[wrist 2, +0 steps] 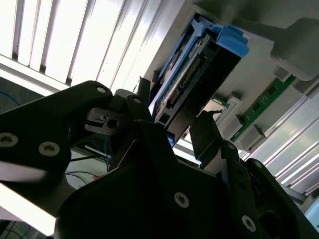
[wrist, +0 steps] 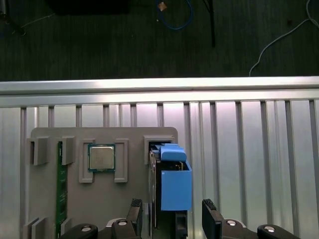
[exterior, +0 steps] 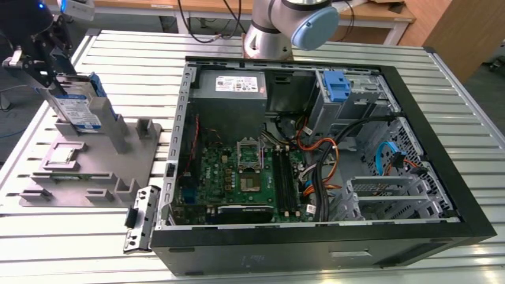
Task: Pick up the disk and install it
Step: 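Pick up the disk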
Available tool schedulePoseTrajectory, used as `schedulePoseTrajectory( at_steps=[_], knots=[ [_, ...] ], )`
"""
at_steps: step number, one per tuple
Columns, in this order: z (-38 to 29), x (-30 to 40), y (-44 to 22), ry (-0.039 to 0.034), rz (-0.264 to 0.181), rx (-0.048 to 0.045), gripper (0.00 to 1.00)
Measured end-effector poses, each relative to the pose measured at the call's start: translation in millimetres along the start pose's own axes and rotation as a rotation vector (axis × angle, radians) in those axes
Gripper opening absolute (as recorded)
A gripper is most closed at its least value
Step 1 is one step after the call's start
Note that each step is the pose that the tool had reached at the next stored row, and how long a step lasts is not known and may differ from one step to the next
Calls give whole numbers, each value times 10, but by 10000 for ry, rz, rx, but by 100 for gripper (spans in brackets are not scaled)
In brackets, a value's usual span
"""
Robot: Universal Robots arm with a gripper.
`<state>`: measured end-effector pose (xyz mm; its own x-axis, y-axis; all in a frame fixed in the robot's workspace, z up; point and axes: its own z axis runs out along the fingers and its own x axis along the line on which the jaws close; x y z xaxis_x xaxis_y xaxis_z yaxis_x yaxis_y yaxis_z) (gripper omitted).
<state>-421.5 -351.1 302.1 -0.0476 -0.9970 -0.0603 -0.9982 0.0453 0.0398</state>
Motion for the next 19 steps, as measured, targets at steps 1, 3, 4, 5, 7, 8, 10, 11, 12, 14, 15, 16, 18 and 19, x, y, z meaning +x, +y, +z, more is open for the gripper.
schedulePoseTrajectory(
  at_steps=[1, 3, 4, 5, 7, 8, 10, 11, 12, 14, 15, 16, 18, 19],
  knots=[
    [2, 0, 0, 1, -14, -1, 59],
    [10, 1, 1, 1, -54, 0, 59],
    [11, 1, 2, 3, -71, -4, 59],
    [12, 1, 2, 4, -79, -6, 59],
    [13, 1, 2, 4, -84, -7, 59],
    [13, 1, 3, 4, -85, -5, 59],
    [15, 1, 2, 2, -88, -3, 59],
    [15, 0, 1, 2, -93, -2, 59],
    [15, 0, 0, 3, -109, -5, 59],
    [14, 0, -4, 5, -159, -8, 59],
    [14, 0, -7, 6, -183, -9, 59],
    [14, 0, -9, 7, -197, -11, 59],
    [14, 0, -10, 8, -204, -12, 59],
    [13, 0, -15, 8, -206, -12, 59]
  ],
)
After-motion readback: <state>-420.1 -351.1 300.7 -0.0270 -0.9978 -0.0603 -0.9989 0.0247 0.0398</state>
